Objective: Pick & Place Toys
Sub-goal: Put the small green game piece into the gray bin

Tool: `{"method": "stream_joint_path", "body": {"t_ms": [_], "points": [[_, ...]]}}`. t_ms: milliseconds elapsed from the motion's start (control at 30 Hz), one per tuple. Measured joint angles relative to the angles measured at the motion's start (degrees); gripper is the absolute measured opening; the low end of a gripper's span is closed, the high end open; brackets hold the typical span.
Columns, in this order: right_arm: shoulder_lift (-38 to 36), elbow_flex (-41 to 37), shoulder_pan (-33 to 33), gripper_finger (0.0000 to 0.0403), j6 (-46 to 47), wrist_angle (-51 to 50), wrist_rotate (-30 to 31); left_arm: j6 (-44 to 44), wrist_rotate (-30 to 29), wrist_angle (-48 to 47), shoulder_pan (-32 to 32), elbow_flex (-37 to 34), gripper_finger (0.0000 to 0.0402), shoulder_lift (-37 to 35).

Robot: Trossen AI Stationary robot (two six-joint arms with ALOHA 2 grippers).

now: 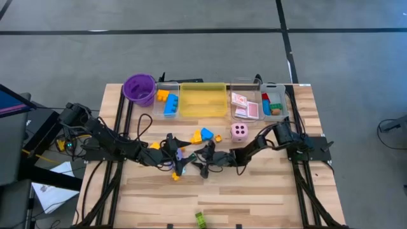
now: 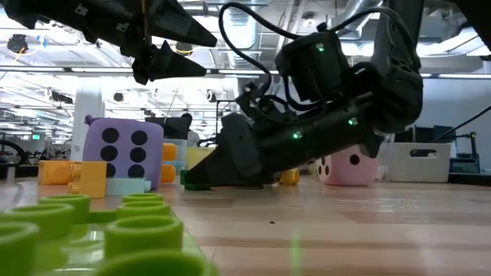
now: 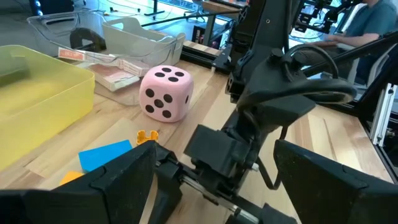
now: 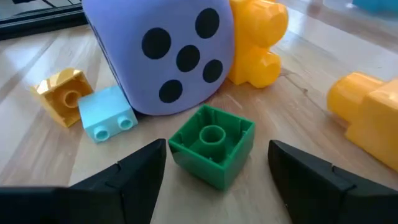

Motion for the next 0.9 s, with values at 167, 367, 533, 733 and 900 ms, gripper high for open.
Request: {"method": "stream_joint_path", "body": {"t_ms": [167,367,533,733,900], "points": [[-0.02,2.16,0.0,0.0276,0.27,-3.85,0.12,0.0,-0.02,0.0,0.0,0.0,0.0317,0.0],[0.0,3.38,-0.02,0.0276,0.67,-5.55,0.03,-0.02,-0.04,0.0,0.0,0.0,0.0317,0.0],[-0.24,3.81,-0.49,0.0275,5.29,-8.47,1.4,-0.02,-0.04,0.0,0.0,0.0,0.0317,-0.02],[-0.38,3.79,-1.03,0.0241,9.11,-11.04,1.49,-0.02,-0.04,0.0,0.0,0.0,0.0317,-0.02],[-0.24,3.67,-0.4,0.0159,9.12,-11.3,2.36,-0.02,-0.05,0.0,0.0,0.0,0.0317,-0.02]]}}
